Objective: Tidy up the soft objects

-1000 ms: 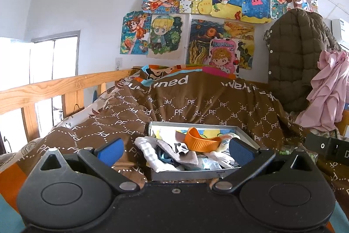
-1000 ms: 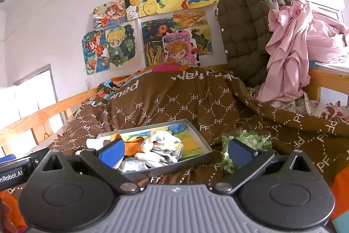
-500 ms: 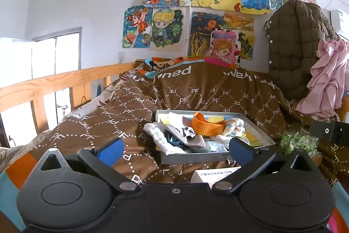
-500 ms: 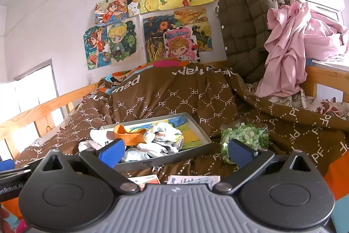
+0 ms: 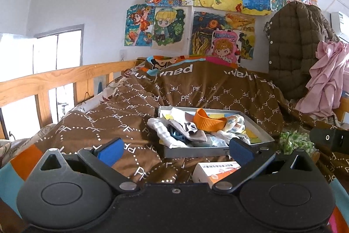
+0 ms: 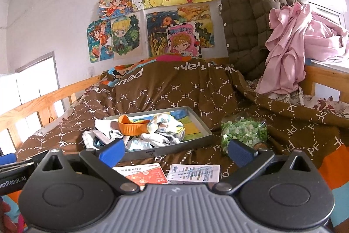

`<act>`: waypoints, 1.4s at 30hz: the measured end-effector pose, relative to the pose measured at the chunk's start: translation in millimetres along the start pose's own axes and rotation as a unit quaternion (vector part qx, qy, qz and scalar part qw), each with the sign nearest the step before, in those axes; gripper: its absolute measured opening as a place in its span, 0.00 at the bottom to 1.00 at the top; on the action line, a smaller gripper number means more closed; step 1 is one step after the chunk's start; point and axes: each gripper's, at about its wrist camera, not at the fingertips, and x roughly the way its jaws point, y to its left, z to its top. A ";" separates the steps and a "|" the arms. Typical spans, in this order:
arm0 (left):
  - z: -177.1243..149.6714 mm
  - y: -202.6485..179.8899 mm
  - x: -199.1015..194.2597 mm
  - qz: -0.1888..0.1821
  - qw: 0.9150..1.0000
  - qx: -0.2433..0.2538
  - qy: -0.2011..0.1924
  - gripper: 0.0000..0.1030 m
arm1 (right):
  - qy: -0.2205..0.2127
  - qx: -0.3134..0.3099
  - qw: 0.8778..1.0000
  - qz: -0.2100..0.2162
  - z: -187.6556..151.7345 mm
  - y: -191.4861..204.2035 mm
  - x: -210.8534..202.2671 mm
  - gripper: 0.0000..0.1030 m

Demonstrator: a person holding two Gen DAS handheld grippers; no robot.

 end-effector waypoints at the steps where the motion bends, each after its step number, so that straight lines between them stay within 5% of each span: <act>1: 0.2 -0.2 0.3 0.000 1.000 0.001 0.001 0.99 | 0.001 -0.001 1.000 0.000 -0.4 0.2 -0.9 1.00; 42: -14.9 9.6 4.0 0.015 1.000 -0.005 0.024 0.99 | 0.081 -0.034 0.996 0.005 -12.2 12.1 15.3 1.00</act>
